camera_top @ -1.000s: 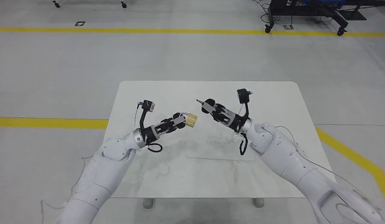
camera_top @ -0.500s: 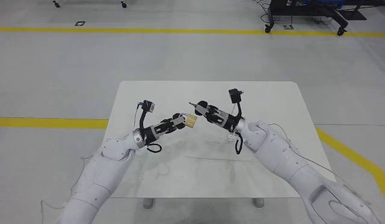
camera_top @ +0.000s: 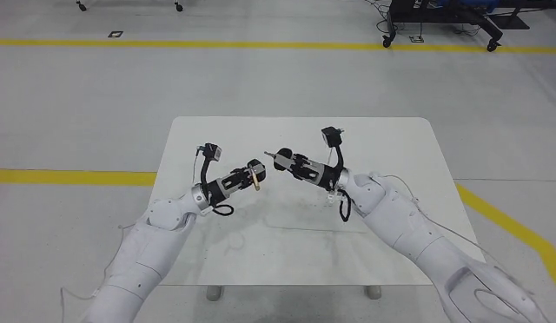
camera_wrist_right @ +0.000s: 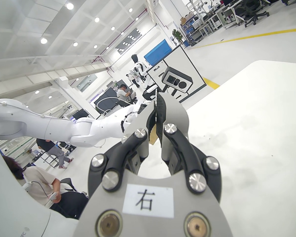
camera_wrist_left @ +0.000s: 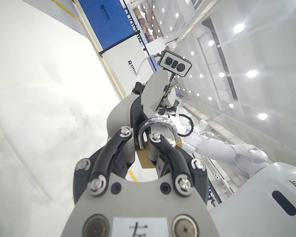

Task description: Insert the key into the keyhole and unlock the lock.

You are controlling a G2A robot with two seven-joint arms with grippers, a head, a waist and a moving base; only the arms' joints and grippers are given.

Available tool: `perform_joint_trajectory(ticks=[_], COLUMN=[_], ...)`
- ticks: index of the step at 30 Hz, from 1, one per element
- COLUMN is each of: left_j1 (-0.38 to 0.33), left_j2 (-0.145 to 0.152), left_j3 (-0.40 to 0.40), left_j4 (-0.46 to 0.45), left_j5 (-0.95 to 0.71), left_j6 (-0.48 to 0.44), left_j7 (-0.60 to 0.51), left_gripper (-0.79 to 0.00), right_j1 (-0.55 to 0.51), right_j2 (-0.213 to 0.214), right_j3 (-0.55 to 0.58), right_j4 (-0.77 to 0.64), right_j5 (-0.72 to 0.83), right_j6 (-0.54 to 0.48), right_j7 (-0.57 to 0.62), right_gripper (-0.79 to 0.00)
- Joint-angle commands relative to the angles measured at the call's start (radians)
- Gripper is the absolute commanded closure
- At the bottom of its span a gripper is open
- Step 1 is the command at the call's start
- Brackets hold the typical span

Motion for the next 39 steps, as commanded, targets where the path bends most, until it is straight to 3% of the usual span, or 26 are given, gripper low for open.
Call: perform_joint_trajectory(ticks=[1, 5, 14, 18, 24, 29, 32, 39], left_j1=[-0.004, -0.033, -0.037, -0.039, -0.13, -0.199, -0.199, -0.199], left_j2=[-0.001, 0.001, 0.002, -0.011, -0.048, -0.085, -0.085, -0.085], left_j3=[0.0, 0.007, 0.006, 0.0, 0.05, 0.1, 0.1, 0.1], left_j4=[0.004, 0.012, 0.007, -0.005, 0.085, 0.175, 0.175, 0.175], left_j5=[-0.013, 0.026, 0.047, -0.152, -0.293, -0.342, -0.342, -0.342], left_j6=[0.041, 0.149, 0.154, 0.286, 0.418, 0.43, 0.43, 0.43], left_j7=[-0.001, -0.037, -0.033, -0.044, -0.034, -0.011, -0.011, -0.011], left_gripper=[0.0, 0.0, 0.0, 0.0, 0.0, 0.0, 0.0, 0.0], right_j1=[-0.009, -0.036, -0.036, -0.059, -0.118, -0.18, -0.223, -0.223], right_j2=[0.005, 0.016, 0.016, 0.019, 0.034, 0.052, 0.065, 0.065], right_j3=[0.023, 0.065, 0.065, 0.091, 0.167, 0.248, 0.288, 0.288], right_j4=[-0.008, -0.036, -0.036, -0.06, -0.083, -0.165, -0.246, -0.246], right_j5=[-0.01, -0.032, -0.032, -0.076, -0.156, -0.364, -0.495, -0.495], right_j6=[0.0, 0.0, 0.0, 0.056, 0.092, 0.254, 0.369, 0.369], right_j7=[-0.01, -0.027, -0.027, -0.067, -0.148, -0.262, -0.304, -0.304], right_gripper=[0.0, 0.0, 0.0, 0.0, 0.0, 0.0, 0.0, 0.0])
